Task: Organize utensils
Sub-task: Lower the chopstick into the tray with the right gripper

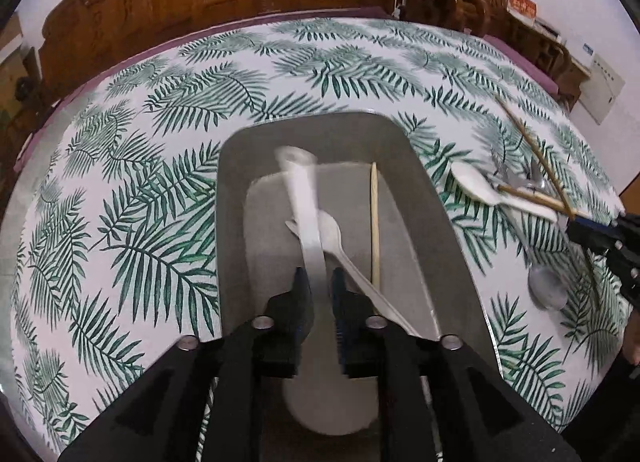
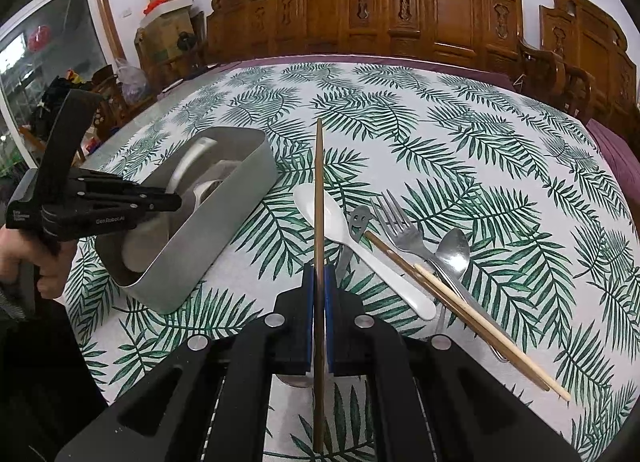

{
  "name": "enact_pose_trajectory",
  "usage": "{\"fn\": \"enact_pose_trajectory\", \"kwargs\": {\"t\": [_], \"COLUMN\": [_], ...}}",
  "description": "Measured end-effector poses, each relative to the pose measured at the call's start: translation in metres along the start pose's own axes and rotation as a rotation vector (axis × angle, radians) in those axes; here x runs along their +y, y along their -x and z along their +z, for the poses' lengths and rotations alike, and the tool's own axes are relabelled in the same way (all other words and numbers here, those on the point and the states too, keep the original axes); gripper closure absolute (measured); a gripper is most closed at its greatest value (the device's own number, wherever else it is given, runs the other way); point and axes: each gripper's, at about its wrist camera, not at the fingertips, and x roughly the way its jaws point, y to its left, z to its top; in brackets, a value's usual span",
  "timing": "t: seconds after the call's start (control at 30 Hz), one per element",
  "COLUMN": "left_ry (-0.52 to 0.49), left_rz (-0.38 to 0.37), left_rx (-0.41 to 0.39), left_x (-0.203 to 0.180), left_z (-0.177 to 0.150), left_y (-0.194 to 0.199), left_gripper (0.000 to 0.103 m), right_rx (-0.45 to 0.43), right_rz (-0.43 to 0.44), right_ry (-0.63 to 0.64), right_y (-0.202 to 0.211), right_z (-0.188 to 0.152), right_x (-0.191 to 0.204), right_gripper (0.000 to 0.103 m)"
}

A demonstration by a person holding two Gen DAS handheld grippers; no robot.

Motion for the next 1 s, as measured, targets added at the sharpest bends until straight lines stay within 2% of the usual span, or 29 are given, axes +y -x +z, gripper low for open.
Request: {"fn": "enact_pose_trajectory", "kwargs": {"t": [0.07, 0.3, 0.5, 0.7, 0.83, 0.9, 0.93, 0.97, 1.0], "left_ry": [0.006, 0.030, 0.043, 0.060, 0.084, 0.092, 0.096, 0.103, 0.108], "left_rz": [-0.005, -0.008, -0.012, -0.025, -0.033, -0.026, -0.025, -0.023, -0.020], "left_rx": [-0.020, -0.067, -0.124, -0.182, -0.209, -0.215, -0.215, -0.220, -0.223], "left_x": [0.001, 0.011, 0.022, 0.034, 0.045, 0.051, 0.053, 0.057, 0.060], "left_z": [0.002, 0.007, 0.010, 0.009, 0.009, 0.008, 0.008, 0.008, 0.007], "left_y": [0.005, 0.022, 0.042, 0.063, 0.071, 0.074, 0.074, 0.075, 0.076], "left_gripper": [0.084, 0.082, 0.081, 0.072, 0.055, 0.053, 0.040, 0.034, 0.034], "right_rx": [-0.002, -0.029, -0.046, -0.060, -0.052, -0.045, -0.041, -0.038, -0.035], "right_rz": [0.003, 0.023, 0.052, 0.110, 0.134, 0.139, 0.142, 0.141, 0.141], "right_ry": [-0.005, -0.023, -0.029, -0.069, -0.082, -0.081, -0.081, -0.081, -0.080], "right_y": [0.000, 0.009, 0.009, -0.004, -0.020, -0.027, -0.032, -0.036, -0.039], "right_z": [0.000, 0.005, 0.025, 0.050, 0.061, 0.065, 0.067, 0.068, 0.069], "right_x": [0.000, 0.017, 0.043, 0.068, 0.087, 0.095, 0.100, 0.104, 0.107], "right_gripper": [0.097, 0.097, 0.097, 0.097, 0.097, 0.097, 0.097, 0.097, 0.097]}}
